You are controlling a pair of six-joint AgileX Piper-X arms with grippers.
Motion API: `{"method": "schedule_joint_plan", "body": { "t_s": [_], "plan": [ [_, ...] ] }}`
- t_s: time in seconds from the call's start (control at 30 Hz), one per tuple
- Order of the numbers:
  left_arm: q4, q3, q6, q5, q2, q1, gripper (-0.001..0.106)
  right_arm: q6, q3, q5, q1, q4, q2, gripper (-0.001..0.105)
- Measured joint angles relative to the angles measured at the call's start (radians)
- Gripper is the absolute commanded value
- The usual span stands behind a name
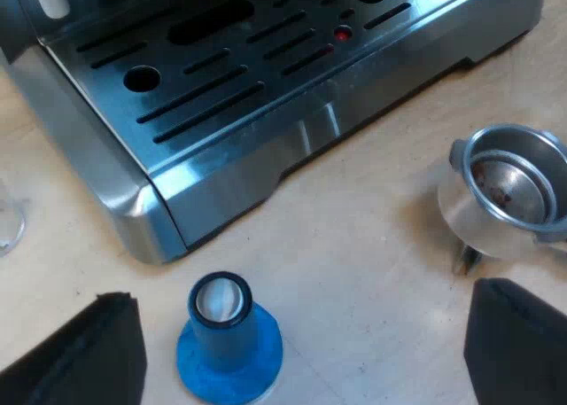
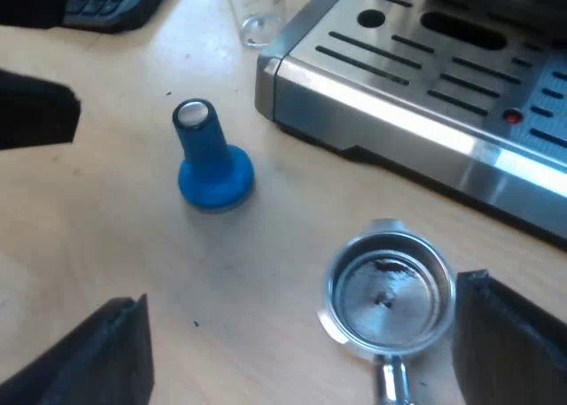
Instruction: Grind coffee beans and then tamp
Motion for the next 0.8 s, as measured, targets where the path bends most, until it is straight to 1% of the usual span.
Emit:
{"method": "schedule_joint_plan", "body": {
  "t_s": [0.03, 0.13, 0.27, 0.33, 0.43, 0.53, 0.8],
  "plan": [
    [-0.03, 0.023, 0.0, -0.017, 0.0, 0.0, 0.08, 0.001, 0.017, 0.002, 0.0, -0.004, -0.013, 0.071],
    [-0.094, 0.062, 0.0, -0.023, 0.0, 0.0, 0.08, 0.001, 0.048, 0.003, 0.0, -0.014, -0.035, 0.071],
    [-0.143, 0.096, 0.0, -0.038, 0.0, 0.0, 0.08, 0.001, 0.061, 0.003, 0.0, -0.025, -0.036, 0.071],
    [-0.174, 0.117, 0.0, -0.072, 0.0, 0.0, 0.08, 0.001, 0.066, 0.003, 0.0, -0.028, -0.036, 0.071],
    [-0.216, 0.143, 0.0, -0.101, 0.0, 0.0, 0.08, -0.007, 0.076, 0.003, 0.0, -0.027, -0.036, 0.071],
    [-0.261, 0.168, 0.0, -0.101, 0.0, 0.0, 0.08, -0.031, 0.088, 0.003, 0.0, -0.036, -0.036, 0.071],
    [-0.366, 0.222, 0.0, -0.101, 0.0, 0.0, 0.08, -0.036, 0.089, 0.003, 0.0, -0.041, -0.036, 0.071]
  ]
}}
